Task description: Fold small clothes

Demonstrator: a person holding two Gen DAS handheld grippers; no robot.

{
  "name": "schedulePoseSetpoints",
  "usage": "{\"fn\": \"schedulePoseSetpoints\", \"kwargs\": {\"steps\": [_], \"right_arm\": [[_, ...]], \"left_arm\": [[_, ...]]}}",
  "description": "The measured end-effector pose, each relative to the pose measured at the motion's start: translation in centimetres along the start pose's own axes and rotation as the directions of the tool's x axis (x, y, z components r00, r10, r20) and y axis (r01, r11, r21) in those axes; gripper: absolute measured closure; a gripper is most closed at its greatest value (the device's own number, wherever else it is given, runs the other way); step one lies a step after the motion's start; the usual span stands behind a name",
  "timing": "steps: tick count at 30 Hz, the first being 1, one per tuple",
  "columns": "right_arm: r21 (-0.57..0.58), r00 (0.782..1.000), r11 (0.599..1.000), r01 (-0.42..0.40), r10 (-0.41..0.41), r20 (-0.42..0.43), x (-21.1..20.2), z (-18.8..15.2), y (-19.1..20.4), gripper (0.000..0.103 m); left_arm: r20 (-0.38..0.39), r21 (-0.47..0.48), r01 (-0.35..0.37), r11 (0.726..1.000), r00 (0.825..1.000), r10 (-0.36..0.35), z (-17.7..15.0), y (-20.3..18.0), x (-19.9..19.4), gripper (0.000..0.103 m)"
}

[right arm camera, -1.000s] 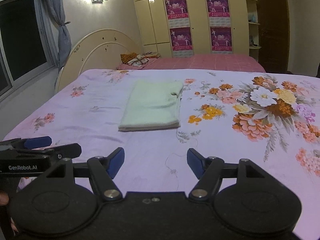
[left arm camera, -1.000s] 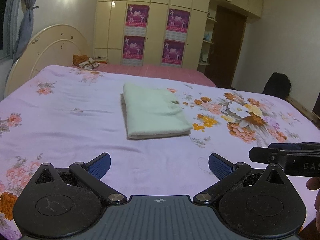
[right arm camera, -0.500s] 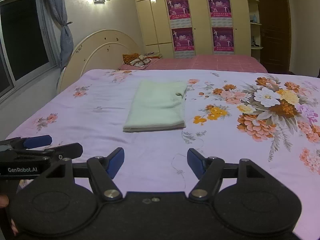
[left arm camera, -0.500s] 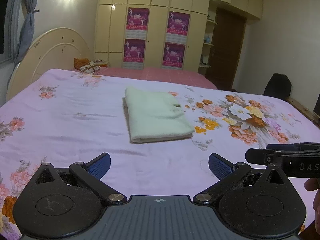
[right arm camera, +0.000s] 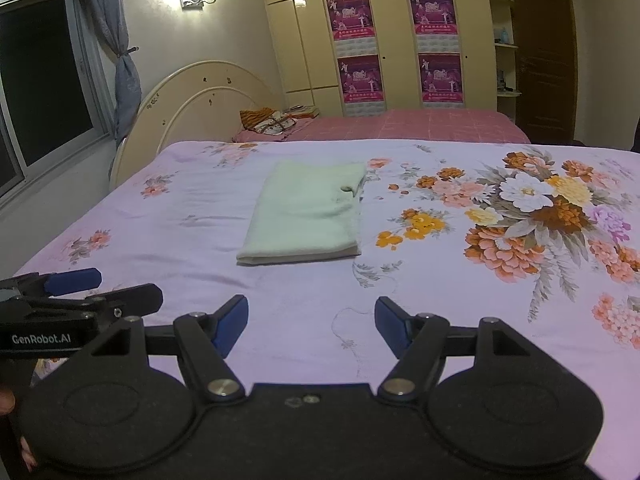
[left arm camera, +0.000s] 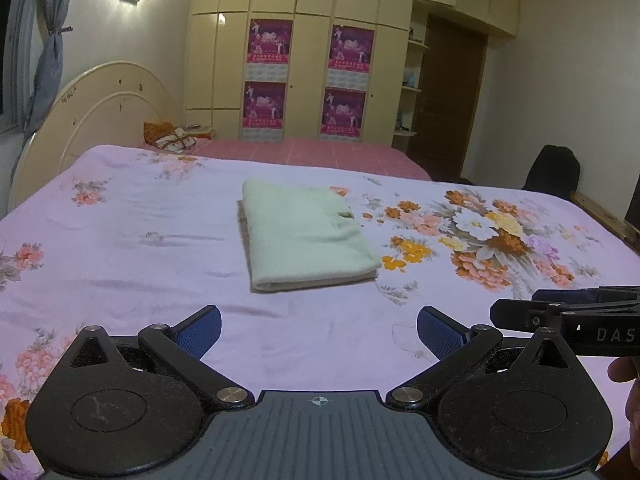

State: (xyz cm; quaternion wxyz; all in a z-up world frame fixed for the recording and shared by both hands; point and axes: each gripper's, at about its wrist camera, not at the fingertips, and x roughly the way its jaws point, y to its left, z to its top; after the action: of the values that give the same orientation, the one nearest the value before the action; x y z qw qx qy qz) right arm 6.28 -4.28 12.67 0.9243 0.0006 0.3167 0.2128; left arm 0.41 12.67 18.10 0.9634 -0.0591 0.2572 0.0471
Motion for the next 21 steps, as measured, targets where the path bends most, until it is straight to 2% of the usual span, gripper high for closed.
{"fn": "schedulePoseSetpoints", "kwargs": {"steps": [21], "right_arm": [[-0.002,1.000,1.000,-0.017,0.017,0.001,-0.09,0.33,0.09,0.034]], "left_arm": [[0.008,0.009,-0.008,1.000,1.000,0.007,-0.02,0.16,-0.33,0.000]]}}
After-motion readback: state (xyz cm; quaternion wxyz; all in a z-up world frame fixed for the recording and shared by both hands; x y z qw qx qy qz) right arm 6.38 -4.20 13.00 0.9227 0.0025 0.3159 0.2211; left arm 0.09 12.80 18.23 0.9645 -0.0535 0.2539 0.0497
